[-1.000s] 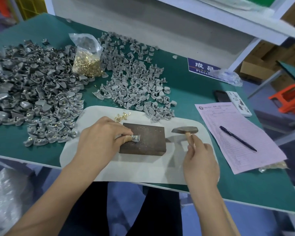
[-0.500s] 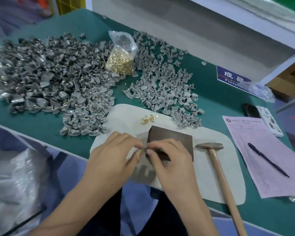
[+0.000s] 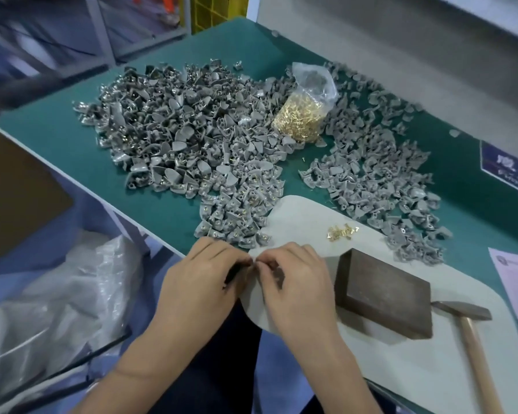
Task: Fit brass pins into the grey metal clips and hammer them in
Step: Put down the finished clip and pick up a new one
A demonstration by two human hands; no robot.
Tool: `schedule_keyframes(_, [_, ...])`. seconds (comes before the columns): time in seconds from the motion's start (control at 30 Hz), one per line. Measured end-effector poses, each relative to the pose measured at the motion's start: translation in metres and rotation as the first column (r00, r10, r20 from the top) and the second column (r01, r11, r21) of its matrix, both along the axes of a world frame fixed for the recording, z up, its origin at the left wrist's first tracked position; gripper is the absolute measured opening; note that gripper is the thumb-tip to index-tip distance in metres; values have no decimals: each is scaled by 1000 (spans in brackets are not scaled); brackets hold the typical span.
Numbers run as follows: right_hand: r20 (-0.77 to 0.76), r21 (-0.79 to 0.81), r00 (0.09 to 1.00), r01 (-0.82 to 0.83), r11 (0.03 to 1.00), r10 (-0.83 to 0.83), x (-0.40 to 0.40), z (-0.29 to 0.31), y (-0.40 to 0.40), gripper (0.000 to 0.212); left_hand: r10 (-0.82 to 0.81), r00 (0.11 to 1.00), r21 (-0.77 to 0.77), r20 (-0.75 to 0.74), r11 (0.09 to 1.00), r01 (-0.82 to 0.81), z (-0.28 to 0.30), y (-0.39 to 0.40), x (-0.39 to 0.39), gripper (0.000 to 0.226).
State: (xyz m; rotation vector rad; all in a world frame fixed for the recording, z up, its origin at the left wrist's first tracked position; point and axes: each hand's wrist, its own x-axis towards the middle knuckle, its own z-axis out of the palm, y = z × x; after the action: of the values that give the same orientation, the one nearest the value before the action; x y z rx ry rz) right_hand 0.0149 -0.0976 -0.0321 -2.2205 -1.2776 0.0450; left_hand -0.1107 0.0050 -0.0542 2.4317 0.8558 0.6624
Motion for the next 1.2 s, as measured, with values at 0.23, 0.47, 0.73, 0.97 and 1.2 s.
schedule_keyframes(0.23, [19,35,994,110,993,-111,4,-5,16,3,37,998,-31,44,999,-36,5,4,5,28])
schedule_keyframes(0.47, [-17,245,975,219,945,-221,31,11,-20,6,-124,985,-156,119,977,142,24,-3,38,13])
schedule_keyframes(0.73, [13,306,880,449,840,-475,79,23,-99,14,-201,975,-76,-99,978,194,27,-9,125,12])
schedule_keyframes(0.97, [-170,376,855,515,770,-489,89,-8,-113,15,-85,973,15,-215,996,91,22,-15,155,16])
schedule_keyframes(1.2, [-188,470,872,484,738,-452,92,-18,-114,12,-86,950,82,-299,990,115,29,-20,156,14])
